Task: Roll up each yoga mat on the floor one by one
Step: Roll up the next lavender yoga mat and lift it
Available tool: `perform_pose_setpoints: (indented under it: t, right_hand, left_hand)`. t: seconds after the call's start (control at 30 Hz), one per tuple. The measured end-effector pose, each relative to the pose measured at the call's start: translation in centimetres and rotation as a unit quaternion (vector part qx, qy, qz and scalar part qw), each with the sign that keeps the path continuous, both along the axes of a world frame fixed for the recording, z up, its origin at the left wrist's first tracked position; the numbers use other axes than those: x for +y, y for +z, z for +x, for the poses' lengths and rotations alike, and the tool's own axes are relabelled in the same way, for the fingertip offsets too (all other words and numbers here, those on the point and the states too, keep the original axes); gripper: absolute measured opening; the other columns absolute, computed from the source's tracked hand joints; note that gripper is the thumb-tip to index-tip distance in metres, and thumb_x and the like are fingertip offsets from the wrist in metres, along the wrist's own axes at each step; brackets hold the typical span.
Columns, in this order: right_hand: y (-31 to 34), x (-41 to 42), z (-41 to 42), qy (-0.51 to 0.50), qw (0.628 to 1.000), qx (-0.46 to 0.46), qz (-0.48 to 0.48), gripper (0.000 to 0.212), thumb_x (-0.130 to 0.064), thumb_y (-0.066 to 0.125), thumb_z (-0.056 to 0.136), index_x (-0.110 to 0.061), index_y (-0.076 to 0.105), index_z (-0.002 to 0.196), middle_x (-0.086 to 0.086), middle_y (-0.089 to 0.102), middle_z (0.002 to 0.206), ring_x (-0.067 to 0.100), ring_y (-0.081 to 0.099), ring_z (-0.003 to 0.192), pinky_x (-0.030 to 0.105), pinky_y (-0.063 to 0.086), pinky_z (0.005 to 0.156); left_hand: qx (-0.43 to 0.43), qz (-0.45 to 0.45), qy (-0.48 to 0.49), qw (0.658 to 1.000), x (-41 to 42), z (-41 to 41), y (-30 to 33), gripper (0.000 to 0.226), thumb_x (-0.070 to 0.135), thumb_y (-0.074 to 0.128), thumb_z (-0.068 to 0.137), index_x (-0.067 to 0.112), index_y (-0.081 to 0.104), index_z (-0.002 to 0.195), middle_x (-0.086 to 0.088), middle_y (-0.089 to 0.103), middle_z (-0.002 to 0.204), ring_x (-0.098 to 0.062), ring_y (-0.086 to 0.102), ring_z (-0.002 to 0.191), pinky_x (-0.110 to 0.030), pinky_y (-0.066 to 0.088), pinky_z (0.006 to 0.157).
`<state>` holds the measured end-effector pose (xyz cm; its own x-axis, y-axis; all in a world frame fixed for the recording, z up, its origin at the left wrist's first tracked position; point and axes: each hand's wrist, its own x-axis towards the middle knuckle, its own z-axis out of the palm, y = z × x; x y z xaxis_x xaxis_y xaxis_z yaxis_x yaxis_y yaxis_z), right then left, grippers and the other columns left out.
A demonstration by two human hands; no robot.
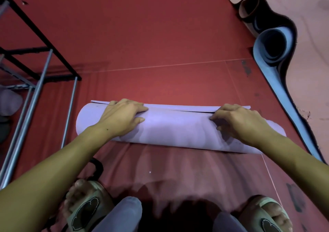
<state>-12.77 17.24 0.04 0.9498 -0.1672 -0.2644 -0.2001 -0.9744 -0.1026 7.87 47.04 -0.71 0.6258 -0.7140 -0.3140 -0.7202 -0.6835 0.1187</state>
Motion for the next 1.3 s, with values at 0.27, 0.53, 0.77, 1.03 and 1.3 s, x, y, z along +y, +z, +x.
perform_pose_setpoints:
  t: [0.27, 0.53, 0.77, 1.03, 1.3]
  right_hand:
    - [-2.5, 0.2, 0.4, -0.001, 0.999, -0.041, -0.008, 0.041, -0.033, 0.05, 0.093, -0.019, 0.069, 0.128, 0.002, 0.058, 0.13, 0.029, 0.048, 0.093, 0.047, 0.053, 0.073]
    - [-4.3, 1.2, 1.0, 0.016, 0.995, 0.034, -0.097, 0.14, -0.093, 0.073, 0.047, -0.004, 0.04, 0.15, 0.011, 0.049, 0.141, 0.036, 0.052, 0.122, 0.05, 0.047, 0.106]
    - [-5.5, 0.4, 1.9, 0.008, 0.996, -0.03, -0.089, 0.118, -0.078, 0.076, 0.045, -0.009, 0.052, 0.138, 0.007, 0.06, 0.128, 0.035, 0.058, 0.114, 0.048, 0.046, 0.097]
    - [-4.2, 0.2, 1.3, 0.021, 0.997, 0.027, -0.07, 0.122, -0.083, 0.062, 0.042, -0.014, 0.051, 0.141, 0.002, 0.061, 0.121, 0.031, 0.058, 0.108, 0.049, 0.048, 0.09]
    - [-3.2, 1.7, -0.9, 0.034, 0.982, 0.188, 0.007, 0.122, -0.087, 0.062, 0.04, -0.035, 0.037, 0.147, -0.014, 0.053, 0.132, 0.018, 0.054, 0.12, 0.043, 0.05, 0.1]
  left_hand:
    - [-0.095, -0.053, -0.008, 0.994, -1.5, -0.8, -1.9, 0.041, 0.025, 0.052, 0.101, 0.044, 0.063, 0.136, 0.012, 0.062, 0.126, -0.023, 0.057, 0.11, -0.038, 0.035, 0.082]
    - [-0.053, 0.026, -0.034, 0.998, -0.4, -1.4, -3.0, 0.119, 0.084, 0.063, 0.071, 0.022, 0.022, 0.163, 0.002, 0.026, 0.17, -0.024, 0.025, 0.156, -0.058, 0.023, 0.122]
    - [-0.142, 0.023, -0.059, 0.988, -1.4, -0.4, -5.4, 0.124, 0.061, 0.088, 0.053, 0.015, 0.034, 0.155, -0.001, 0.045, 0.152, -0.028, 0.045, 0.139, -0.06, 0.036, 0.111]
    - [-0.097, 0.002, -0.106, 0.99, -0.6, 0.0, -4.7, 0.114, 0.076, 0.076, 0.048, 0.023, 0.045, 0.144, 0.007, 0.057, 0.137, -0.024, 0.057, 0.122, -0.052, 0.045, 0.099]
    - [0.08, 0.095, -0.12, 0.985, -0.1, -1.7, -1.6, 0.098, 0.073, 0.069, 0.033, 0.041, 0.046, 0.122, 0.019, 0.058, 0.11, -0.016, 0.064, 0.105, -0.039, 0.054, 0.089]
